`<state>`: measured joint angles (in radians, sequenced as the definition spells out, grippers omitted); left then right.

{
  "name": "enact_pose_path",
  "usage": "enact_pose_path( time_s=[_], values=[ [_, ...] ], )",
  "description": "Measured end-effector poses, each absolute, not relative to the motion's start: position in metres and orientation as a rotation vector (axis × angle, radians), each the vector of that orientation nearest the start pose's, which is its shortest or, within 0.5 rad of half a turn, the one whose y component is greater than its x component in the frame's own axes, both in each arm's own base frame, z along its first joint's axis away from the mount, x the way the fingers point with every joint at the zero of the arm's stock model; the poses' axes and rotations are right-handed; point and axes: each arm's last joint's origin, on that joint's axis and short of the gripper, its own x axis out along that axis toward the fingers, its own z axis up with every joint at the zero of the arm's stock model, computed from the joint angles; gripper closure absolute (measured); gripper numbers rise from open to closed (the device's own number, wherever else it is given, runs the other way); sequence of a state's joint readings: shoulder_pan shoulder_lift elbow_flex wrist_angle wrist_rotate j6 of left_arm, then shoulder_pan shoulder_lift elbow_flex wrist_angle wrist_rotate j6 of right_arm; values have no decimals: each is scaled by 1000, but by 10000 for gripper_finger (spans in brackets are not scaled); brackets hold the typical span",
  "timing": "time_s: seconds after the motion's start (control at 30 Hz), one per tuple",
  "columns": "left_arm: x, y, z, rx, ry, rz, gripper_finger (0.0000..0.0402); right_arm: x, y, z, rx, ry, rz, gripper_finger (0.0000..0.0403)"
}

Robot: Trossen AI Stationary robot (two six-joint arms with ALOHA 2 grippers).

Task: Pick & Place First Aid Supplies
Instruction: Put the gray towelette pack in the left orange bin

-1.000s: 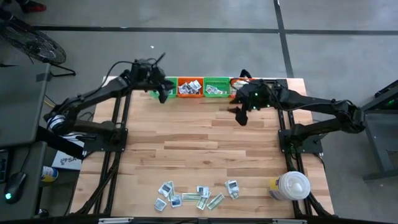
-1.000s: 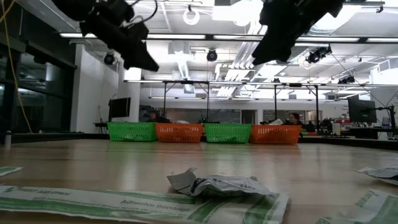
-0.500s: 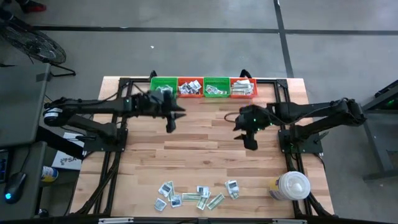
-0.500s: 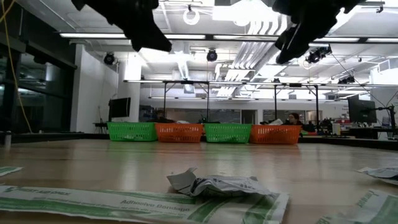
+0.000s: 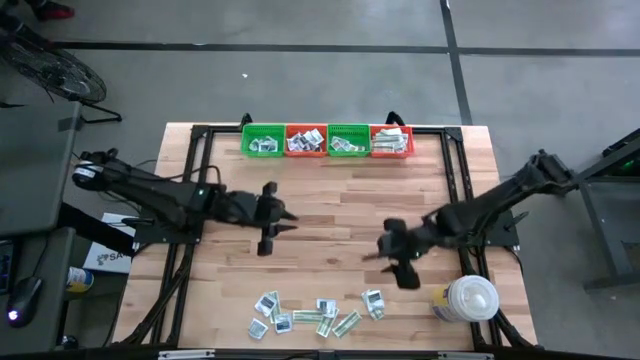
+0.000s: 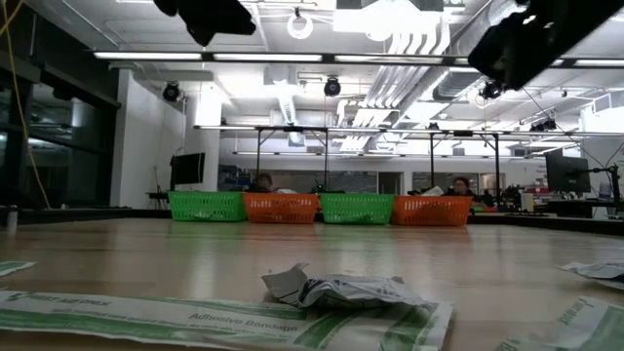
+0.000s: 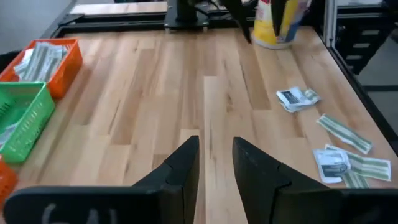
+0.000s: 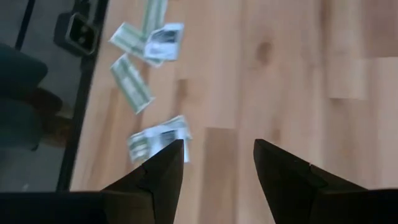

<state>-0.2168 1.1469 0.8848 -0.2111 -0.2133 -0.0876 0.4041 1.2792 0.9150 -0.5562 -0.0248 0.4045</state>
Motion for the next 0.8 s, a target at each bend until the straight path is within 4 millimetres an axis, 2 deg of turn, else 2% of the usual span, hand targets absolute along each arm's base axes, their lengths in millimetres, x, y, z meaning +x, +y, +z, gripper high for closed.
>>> enact_pose_path(
  time_s=[0.17, 0.37, 0.6, 0.8],
  values=[
    [240, -65, 295, 40, 452, 15, 308, 237, 137, 227, 170, 994, 226, 214],
    [237, -76, 295, 26, 449, -10, 308, 243, 167, 195, 138, 1043, 216, 214],
    [235, -81, 295, 24, 446, -8, 308, 249, 184, 157, 104, 1109, 174, 214],
    [235, -81, 295, 16, 447, -12, 308, 248, 191, 142, 102, 1153, 163, 214]
  ],
)
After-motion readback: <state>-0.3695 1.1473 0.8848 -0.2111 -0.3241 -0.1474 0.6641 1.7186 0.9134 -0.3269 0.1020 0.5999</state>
